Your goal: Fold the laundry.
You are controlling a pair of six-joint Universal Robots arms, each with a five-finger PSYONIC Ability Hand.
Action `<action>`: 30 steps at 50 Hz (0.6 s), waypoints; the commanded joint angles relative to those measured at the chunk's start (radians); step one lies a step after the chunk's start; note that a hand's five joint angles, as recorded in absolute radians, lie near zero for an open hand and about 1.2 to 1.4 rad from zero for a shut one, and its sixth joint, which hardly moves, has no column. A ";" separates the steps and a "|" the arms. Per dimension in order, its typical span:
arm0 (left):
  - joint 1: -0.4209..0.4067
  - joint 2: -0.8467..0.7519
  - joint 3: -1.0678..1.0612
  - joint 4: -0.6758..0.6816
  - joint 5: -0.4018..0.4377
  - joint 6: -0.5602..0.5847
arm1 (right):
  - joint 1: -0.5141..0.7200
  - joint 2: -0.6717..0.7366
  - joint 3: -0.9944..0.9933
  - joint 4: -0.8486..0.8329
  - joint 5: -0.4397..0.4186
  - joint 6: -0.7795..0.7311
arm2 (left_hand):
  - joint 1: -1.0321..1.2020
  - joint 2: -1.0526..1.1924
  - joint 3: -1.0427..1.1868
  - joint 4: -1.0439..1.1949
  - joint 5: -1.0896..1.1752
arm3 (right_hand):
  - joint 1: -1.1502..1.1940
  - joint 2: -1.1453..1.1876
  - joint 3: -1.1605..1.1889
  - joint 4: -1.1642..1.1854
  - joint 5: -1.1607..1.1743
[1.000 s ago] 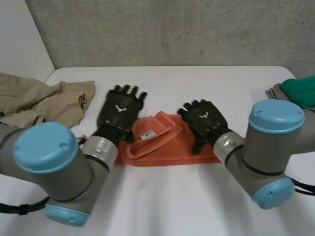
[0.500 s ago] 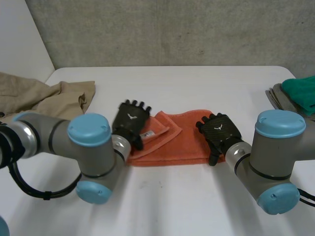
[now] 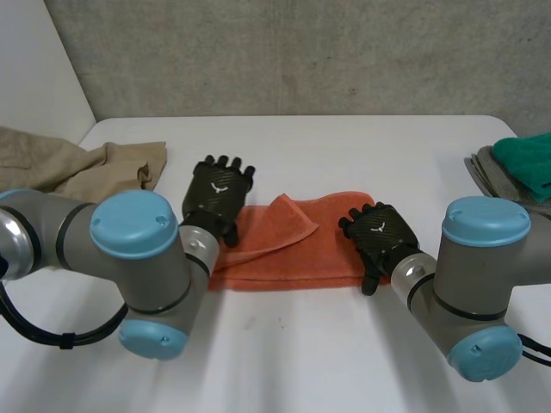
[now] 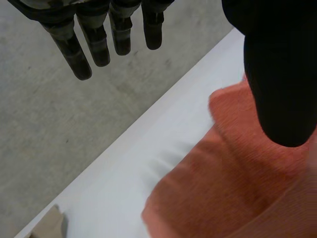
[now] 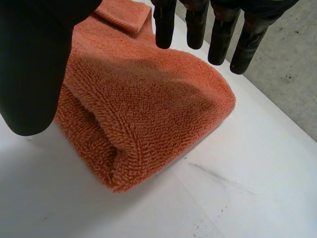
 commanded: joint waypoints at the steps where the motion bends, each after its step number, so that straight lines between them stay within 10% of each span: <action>1: -0.038 -0.001 -0.002 0.000 0.048 -0.002 | 0.000 0.001 0.001 0.000 -0.001 -0.001 | 0.024 0.008 0.002 0.011 0.003 | 0.098 0.081 0.076 0.068 0.060; 30: 0.119 -0.115 0.099 -0.006 -0.113 0.003 | -0.006 0.001 0.012 -0.048 0.033 -0.060 | 0.021 0.005 0.000 0.008 0.000 | 0.268 0.251 0.246 0.238 0.231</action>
